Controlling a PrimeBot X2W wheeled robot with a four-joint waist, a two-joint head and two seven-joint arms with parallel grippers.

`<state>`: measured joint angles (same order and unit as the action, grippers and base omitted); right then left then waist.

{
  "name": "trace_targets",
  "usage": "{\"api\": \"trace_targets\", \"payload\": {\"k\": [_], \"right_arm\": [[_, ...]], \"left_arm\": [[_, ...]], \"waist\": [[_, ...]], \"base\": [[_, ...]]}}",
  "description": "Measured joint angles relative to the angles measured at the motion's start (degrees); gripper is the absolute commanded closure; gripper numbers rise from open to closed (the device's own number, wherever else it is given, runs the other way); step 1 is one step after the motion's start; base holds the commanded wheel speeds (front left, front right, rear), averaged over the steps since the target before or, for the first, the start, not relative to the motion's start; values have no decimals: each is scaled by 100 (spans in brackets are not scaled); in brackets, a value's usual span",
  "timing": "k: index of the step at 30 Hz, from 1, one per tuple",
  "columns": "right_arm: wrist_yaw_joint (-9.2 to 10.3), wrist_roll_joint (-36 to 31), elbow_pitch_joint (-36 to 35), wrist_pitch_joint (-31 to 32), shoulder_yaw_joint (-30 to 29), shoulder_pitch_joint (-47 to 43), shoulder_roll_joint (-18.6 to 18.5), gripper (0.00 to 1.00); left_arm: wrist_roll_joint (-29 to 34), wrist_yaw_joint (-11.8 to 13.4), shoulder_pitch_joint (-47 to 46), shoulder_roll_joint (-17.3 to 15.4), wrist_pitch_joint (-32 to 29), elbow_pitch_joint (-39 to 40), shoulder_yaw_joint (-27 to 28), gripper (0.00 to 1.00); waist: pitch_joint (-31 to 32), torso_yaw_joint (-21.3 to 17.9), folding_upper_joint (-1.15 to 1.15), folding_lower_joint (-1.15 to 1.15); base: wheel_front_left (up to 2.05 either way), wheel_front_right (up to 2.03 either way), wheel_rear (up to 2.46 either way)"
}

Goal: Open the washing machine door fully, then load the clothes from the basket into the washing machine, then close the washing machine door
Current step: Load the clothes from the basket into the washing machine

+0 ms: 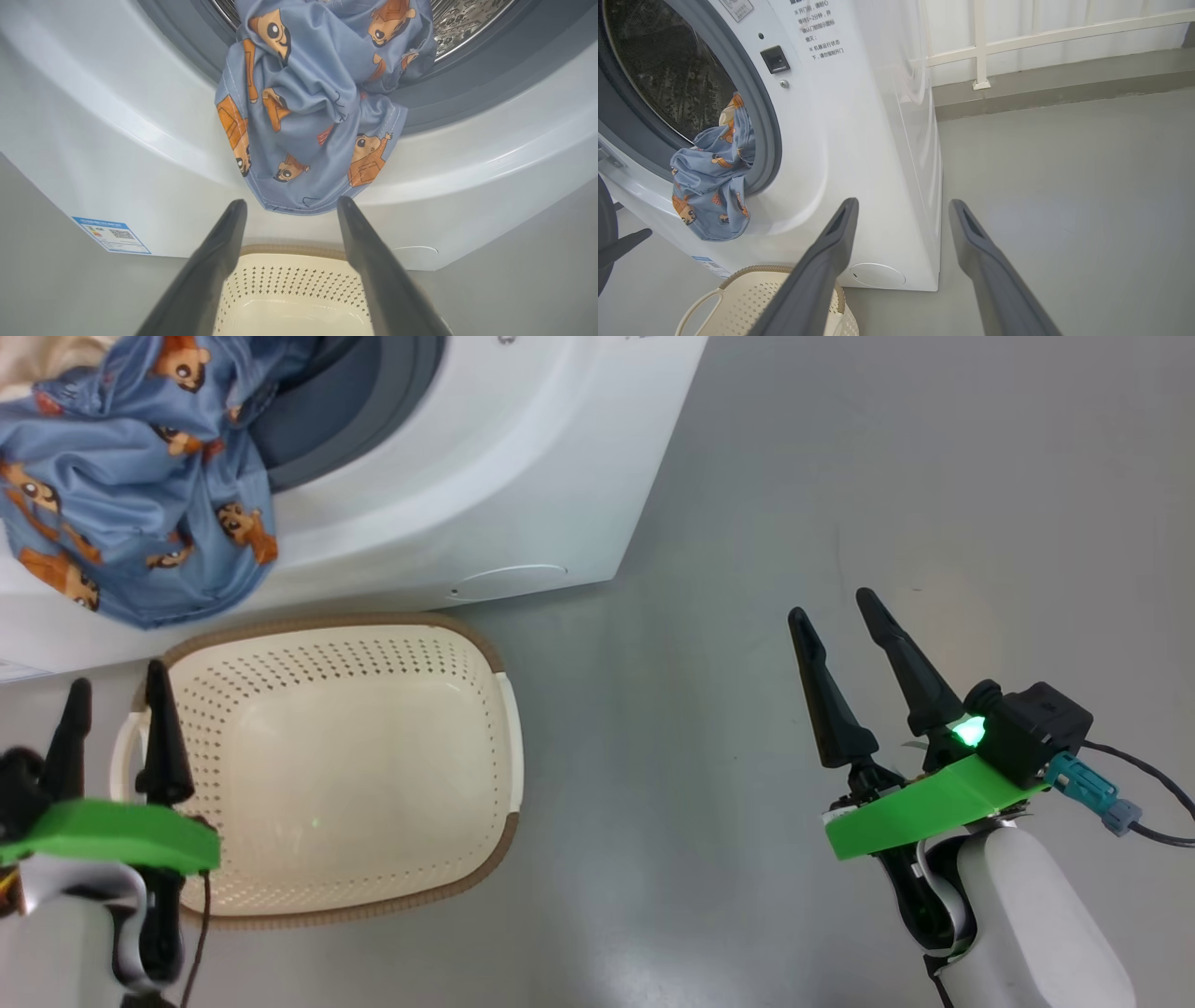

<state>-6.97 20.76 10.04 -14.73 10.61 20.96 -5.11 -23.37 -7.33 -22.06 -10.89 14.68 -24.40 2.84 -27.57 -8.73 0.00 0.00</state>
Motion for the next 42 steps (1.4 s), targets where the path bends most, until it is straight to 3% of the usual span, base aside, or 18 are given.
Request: {"api": "trace_targets", "payload": {"k": [9, 17, 28, 41, 42], "right_arm": [[0, 0, -21, 0, 5, 20, 31, 0], [0, 0, -82, 0, 5, 93, 107, 0], [0, -1, -134, 0, -12, 157, 138, 0], [0, -1, -149, 0, -19, 171, 160, 0], [0, -1, -149, 0, -16, 172, 160, 0]], "left_arm": [[-670, -1, -1034, -450, -3, -1413, -497, 0], [-1194, -1, -1756, -879, -4, -2141, -965, 0], [-1519, -1, -2162, -1469, -4, -1990, -1923, 0], [-1515, -1, -2314, -1411, -4, -1635, -2075, 0], [-1515, -1, -2369, -1401, -3, -1672, -2037, 17]], "waist": [[-173, -134, 0, 0], [-397, -299, 0, 0], [-644, -494, 0, 0], [-722, -444, 0, 0], [-723, -445, 0, 0]], "base": [[0, 0, 0], [0, 0, 0], [0, 0, 0], [0, 0, 0], [0, 0, 0]]}}
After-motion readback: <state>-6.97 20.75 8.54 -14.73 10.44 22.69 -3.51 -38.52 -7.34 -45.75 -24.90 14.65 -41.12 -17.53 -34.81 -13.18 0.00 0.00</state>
